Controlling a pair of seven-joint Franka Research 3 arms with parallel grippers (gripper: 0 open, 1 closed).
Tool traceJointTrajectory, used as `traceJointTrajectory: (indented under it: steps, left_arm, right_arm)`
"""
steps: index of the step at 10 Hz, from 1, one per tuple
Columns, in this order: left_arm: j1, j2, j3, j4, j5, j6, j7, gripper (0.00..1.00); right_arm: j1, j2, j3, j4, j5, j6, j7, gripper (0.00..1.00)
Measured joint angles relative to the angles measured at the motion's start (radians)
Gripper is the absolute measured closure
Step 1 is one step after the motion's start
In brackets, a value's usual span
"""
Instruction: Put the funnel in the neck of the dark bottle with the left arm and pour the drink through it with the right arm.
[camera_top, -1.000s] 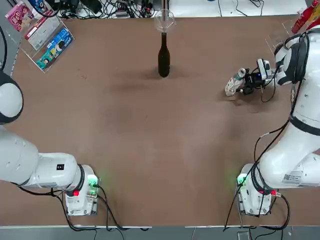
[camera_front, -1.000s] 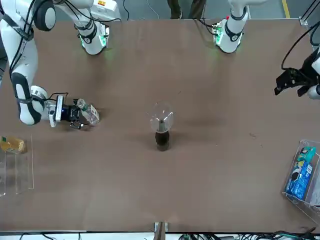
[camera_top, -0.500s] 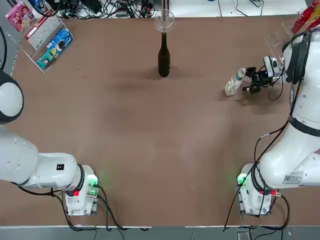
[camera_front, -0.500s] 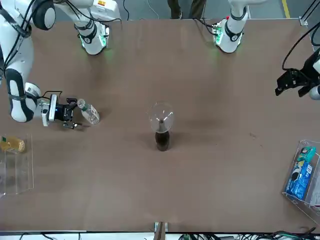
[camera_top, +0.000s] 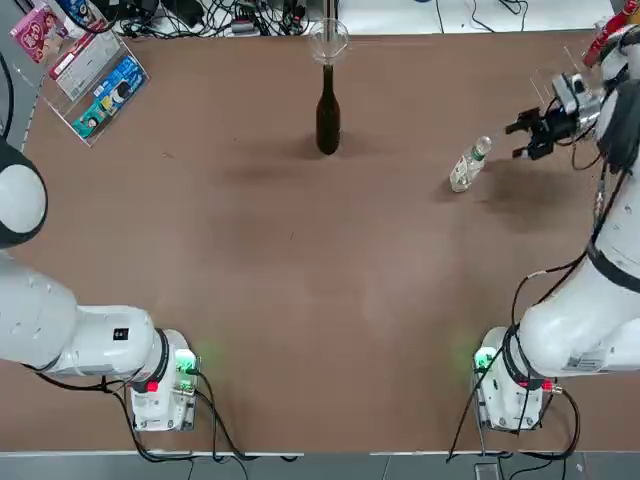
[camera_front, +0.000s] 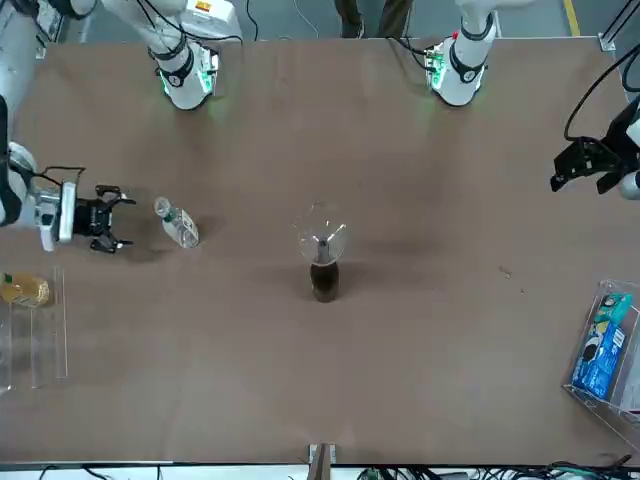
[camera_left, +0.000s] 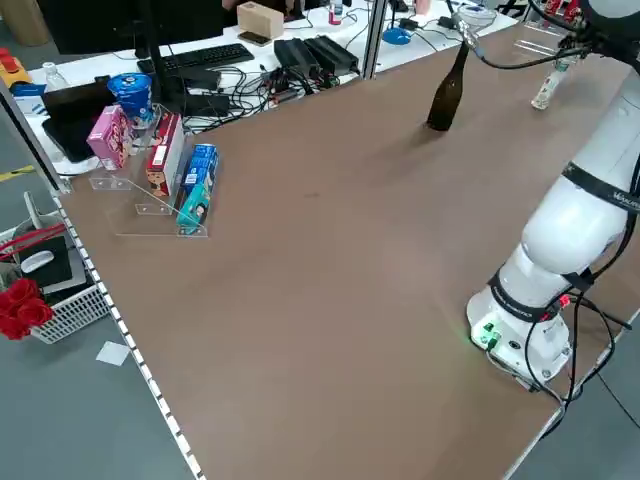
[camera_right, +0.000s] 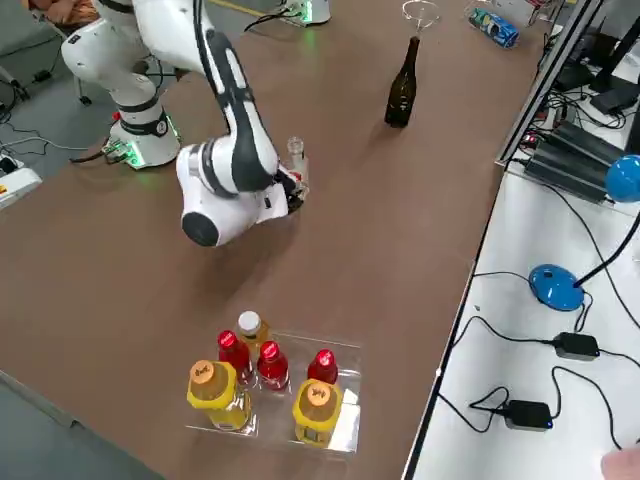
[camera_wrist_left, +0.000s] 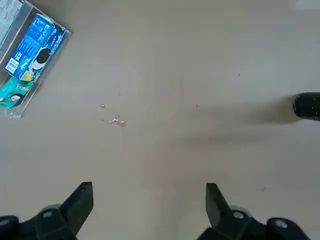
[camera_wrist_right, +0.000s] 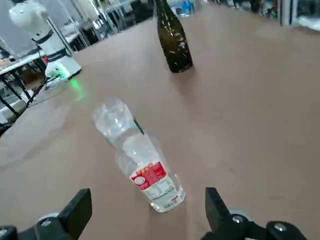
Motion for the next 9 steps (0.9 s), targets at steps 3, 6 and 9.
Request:
traceJointTrajectory:
  steps: [3, 6, 9]
  left_arm:
    - [-0.001, 0.0, 0.0, 0.001, 0.0, 0.0, 0.0, 0.01]
    - [-0.001, 0.0, 0.0, 0.005, 0.0, 0.0, -0.003, 0.01]
    - [-0.002, 0.0, -0.001, 0.005, 0.0, 0.0, -0.007, 0.01]
  right_arm:
    - [0.015, -0.209, 0.017, 0.035, -0.225, 0.038, 0.388, 0.0]
    - [0.021, -0.35, 0.106, 0.1, -0.425, 0.049, 0.837, 0.0]
    - [0.024, -0.439, 0.215, 0.2, -0.614, 0.053, 1.302, 0.0]
